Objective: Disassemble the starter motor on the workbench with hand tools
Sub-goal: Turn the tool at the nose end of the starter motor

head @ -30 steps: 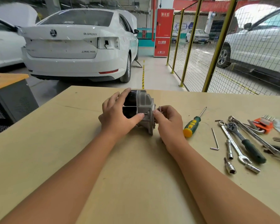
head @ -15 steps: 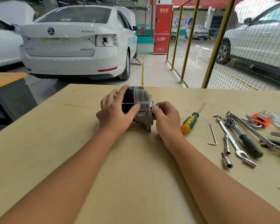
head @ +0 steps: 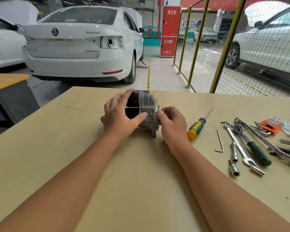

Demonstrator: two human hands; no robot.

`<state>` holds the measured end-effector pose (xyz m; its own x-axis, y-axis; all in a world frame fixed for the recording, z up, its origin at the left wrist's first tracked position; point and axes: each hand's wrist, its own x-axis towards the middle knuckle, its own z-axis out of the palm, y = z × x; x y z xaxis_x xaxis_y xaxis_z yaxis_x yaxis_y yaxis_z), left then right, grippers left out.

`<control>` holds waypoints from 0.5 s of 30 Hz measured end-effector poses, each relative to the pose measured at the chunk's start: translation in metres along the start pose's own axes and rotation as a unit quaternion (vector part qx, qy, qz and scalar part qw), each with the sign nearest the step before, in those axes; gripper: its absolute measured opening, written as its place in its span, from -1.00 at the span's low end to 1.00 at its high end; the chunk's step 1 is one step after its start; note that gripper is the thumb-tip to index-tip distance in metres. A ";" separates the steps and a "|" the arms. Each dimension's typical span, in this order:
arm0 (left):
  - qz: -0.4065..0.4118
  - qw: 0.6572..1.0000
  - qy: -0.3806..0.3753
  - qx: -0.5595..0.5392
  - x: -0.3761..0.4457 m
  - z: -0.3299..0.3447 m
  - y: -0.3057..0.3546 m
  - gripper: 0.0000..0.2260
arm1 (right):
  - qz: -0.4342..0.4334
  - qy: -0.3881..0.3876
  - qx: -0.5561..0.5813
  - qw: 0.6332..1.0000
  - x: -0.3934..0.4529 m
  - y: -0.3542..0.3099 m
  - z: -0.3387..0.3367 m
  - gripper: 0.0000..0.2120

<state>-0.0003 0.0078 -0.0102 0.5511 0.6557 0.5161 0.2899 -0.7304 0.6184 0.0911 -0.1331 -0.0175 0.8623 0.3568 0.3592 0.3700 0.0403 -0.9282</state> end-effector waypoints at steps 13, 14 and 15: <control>-0.003 1.000 -0.013 0.000 0.001 -0.002 -0.001 -0.22 | -0.017 0.006 -0.021 1.000 0.001 0.004 0.000 -0.83; -0.002 1.000 -0.016 0.002 0.000 -0.003 0.000 -0.21 | -0.016 0.007 -0.018 1.000 0.001 0.004 0.000 -0.83; -0.002 1.000 -0.016 0.005 -0.001 -0.002 0.000 -0.21 | -0.016 0.006 -0.015 1.000 0.000 0.004 0.000 -0.81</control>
<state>-0.0025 0.0077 -0.0088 0.5742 0.6530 0.4939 0.3003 -0.7292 0.6149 0.0928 -0.1327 -0.0210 0.8540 0.3440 0.3903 0.4075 0.0239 -0.9129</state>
